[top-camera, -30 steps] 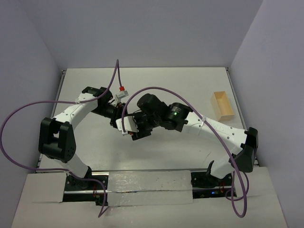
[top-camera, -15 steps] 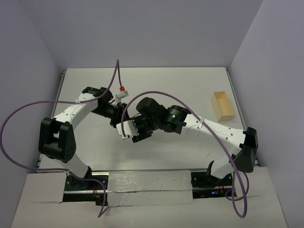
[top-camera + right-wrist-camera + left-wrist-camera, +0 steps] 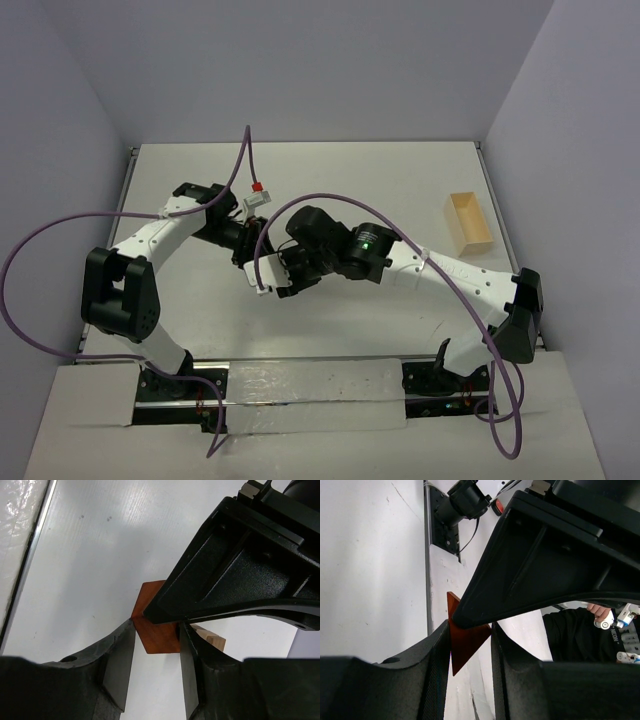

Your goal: Build the wood block tower

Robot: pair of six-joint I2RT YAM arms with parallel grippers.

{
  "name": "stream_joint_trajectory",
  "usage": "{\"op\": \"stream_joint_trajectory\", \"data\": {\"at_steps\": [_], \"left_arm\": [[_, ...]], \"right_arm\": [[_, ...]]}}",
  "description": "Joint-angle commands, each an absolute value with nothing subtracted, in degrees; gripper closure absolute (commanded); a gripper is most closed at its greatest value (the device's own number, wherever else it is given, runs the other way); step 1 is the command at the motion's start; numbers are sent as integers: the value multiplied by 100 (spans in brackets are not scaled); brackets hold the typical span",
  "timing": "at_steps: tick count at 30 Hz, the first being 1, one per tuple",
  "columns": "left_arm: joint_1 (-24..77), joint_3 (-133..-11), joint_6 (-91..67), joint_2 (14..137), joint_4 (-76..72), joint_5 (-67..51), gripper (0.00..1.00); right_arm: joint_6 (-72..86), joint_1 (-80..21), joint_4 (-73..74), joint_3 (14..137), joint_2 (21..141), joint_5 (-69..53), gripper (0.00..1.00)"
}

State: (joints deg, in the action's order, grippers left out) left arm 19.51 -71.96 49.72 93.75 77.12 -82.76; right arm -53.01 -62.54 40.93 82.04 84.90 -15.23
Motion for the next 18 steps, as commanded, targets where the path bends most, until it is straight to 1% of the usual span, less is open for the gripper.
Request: {"op": "stream_joint_trajectory", "data": {"at_steps": [1, 2, 5, 6, 7, 8, 9, 14, 16, 18], "left_arm": [[1960, -7245, 5086, 9207, 7875, -8754, 62], [1960, -7239, 5095, 9202, 7875, -8751, 55], [1939, -7233, 5120, 9216, 7875, -8731, 37], [1908, -7238, 5129, 9224, 7875, -8730, 28], [1860, -7247, 5137, 9233, 7875, -8734, 16], [1793, -7257, 5144, 9243, 7875, -8745, 7], [1708, -7268, 5150, 9254, 7875, -8762, 1], [862, -7440, 5199, 9335, 7865, -8868, 1], [399, -7563, 5240, 9343, 7857, -8940, 1], [144, -7648, 5259, 9334, 7857, -8925, 1]], "right_arm": [[-5282, -6302, 3929, 8145, 8277, -1376, 66], [-5282, -6302, 3929, 8144, 8276, -1349, 69], [-5275, -6295, 3936, 8104, 8271, -1261, 79], [-5276, -6288, 3942, 8081, 8259, -1241, 82], [-5280, -6280, 3951, 8055, 8237, -1228, 84], [-5282, -6261, 3961, 8013, 8215, -1228, 87], [-5282, -6233, 3972, 7956, 8192, -1239, 91], [-5245, -5862, 4054, 7880, 8090, -1420, 94], [-5230, -5539, 4164, 8012, 8130, -1635, 96], [-5249, -5233, 4334, 8137, 8231, -1880, 97]]}}
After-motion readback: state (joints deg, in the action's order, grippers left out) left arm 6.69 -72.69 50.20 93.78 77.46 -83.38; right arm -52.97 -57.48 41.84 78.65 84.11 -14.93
